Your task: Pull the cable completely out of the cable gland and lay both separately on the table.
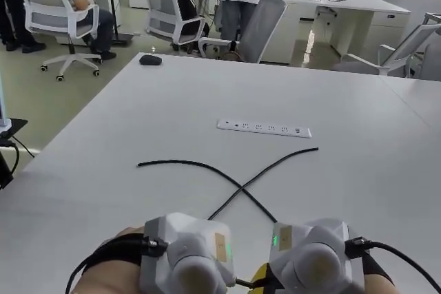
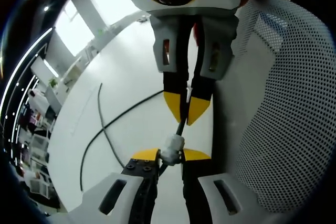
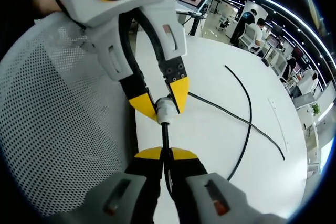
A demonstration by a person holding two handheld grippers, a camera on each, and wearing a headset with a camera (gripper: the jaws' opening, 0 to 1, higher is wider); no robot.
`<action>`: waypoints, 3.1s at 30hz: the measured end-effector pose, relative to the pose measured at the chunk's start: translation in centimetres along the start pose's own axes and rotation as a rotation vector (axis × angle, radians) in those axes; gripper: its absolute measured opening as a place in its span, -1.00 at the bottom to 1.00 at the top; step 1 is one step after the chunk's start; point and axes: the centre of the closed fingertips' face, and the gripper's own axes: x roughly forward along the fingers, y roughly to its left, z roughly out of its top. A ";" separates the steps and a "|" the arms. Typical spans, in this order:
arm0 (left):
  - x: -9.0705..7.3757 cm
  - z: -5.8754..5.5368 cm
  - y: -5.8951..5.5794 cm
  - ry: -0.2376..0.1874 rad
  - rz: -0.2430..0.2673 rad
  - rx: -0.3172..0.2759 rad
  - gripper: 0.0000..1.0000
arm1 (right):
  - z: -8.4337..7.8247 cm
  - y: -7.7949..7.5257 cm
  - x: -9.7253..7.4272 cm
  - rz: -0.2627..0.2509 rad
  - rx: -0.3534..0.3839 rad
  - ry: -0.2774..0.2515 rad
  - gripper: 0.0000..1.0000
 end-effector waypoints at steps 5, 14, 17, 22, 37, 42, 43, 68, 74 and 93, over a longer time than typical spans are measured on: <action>-0.2 -0.5 0.0 0.029 0.009 -0.016 -0.66 | -2.1 -0.5 0.0 -0.025 0.018 0.096 -0.93; -0.3 -0.3 -0.1 0.029 0.005 -0.024 -0.66 | -5.1 -1.1 -0.2 -0.060 0.064 0.227 -0.92; -0.4 -0.2 -0.1 0.024 0.002 -0.028 -0.66 | -5.7 -1.3 -0.3 -0.069 0.061 0.256 -0.91; -0.4 -0.3 -0.2 0.031 0.001 -0.013 -0.66 | -6.1 -0.7 -0.1 -0.040 0.077 0.279 -0.88; -0.3 -0.3 -0.2 0.033 0.001 -0.011 -0.66 | -0.3 -0.8 -0.2 -0.029 0.074 0.008 -0.61; -0.3 -0.3 -0.2 0.031 0.000 -0.011 -0.66 | 1.6 0.3 -0.4 0.006 0.042 -0.074 -0.63; -0.2 -0.3 -0.3 0.033 -0.001 -0.010 -0.66 | 1.8 0.4 -0.4 0.007 0.034 -0.078 -0.63; 0.0 -0.5 -0.7 0.048 -0.017 0.020 -0.66 | 0.6 1.0 0.2 0.044 0.029 -0.024 -0.94; -0.2 -1.3 -0.5 0.082 -0.009 -0.001 -0.93 | -3.5 0.5 0.1 0.005 -0.016 0.189 -0.94; 1.0 -2.3 -0.9 0.104 -0.026 0.005 -0.69 | -2.2 1.0 0.3 0.040 -0.006 0.110 -0.94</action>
